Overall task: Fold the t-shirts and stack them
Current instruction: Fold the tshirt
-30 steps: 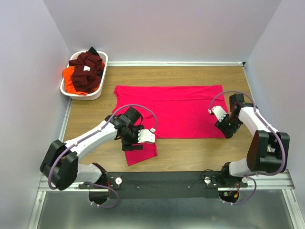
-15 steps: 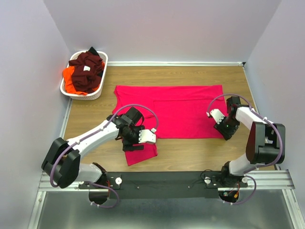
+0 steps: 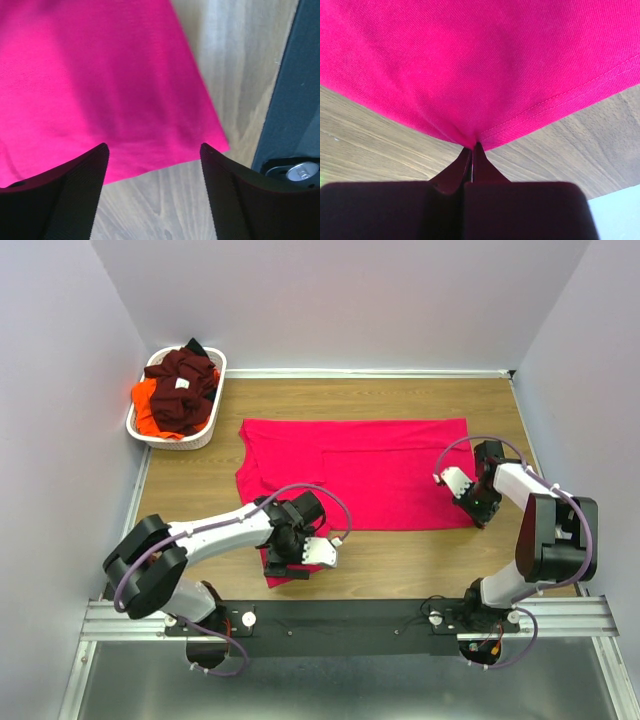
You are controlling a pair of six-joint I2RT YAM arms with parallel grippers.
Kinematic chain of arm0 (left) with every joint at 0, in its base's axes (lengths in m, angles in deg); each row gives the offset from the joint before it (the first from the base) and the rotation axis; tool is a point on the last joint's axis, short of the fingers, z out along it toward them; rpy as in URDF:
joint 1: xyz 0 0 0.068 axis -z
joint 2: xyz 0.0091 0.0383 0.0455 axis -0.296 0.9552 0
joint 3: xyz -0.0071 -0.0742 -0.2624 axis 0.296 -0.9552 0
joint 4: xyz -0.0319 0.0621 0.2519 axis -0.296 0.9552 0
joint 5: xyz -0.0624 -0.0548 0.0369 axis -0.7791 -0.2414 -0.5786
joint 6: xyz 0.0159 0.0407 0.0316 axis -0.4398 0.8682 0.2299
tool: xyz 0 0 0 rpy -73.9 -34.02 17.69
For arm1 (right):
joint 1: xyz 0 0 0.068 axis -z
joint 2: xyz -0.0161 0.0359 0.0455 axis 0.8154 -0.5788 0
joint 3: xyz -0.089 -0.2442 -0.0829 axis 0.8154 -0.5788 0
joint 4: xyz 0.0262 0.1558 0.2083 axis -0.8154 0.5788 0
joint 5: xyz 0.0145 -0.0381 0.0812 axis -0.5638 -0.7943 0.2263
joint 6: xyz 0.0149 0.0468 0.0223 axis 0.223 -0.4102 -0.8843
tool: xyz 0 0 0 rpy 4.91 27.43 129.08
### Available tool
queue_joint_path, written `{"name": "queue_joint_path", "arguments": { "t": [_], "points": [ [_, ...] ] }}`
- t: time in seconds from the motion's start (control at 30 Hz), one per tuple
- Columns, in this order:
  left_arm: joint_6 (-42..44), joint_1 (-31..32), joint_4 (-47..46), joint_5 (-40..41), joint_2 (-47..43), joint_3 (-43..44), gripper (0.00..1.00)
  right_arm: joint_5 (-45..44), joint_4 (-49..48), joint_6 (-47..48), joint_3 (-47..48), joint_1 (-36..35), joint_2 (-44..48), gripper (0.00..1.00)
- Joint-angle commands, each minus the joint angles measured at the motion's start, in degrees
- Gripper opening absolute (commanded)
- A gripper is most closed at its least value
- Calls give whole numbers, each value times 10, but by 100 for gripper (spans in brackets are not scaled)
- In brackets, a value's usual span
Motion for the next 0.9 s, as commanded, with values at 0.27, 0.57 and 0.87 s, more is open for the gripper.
{"name": "queue_joint_path", "arguments": {
  "t": [0.27,0.57,0.87],
  "points": [
    [-50,57,8,45,64,-5,87,-6,-5,-16,34,-3,-39,1],
    [-62,58,12,58,119,16,97,-4,2,-22,48,-3,-43,1],
    [-63,58,4,61,116,17,51,-4,6,-21,51,-3,-37,1]
  ]
}}
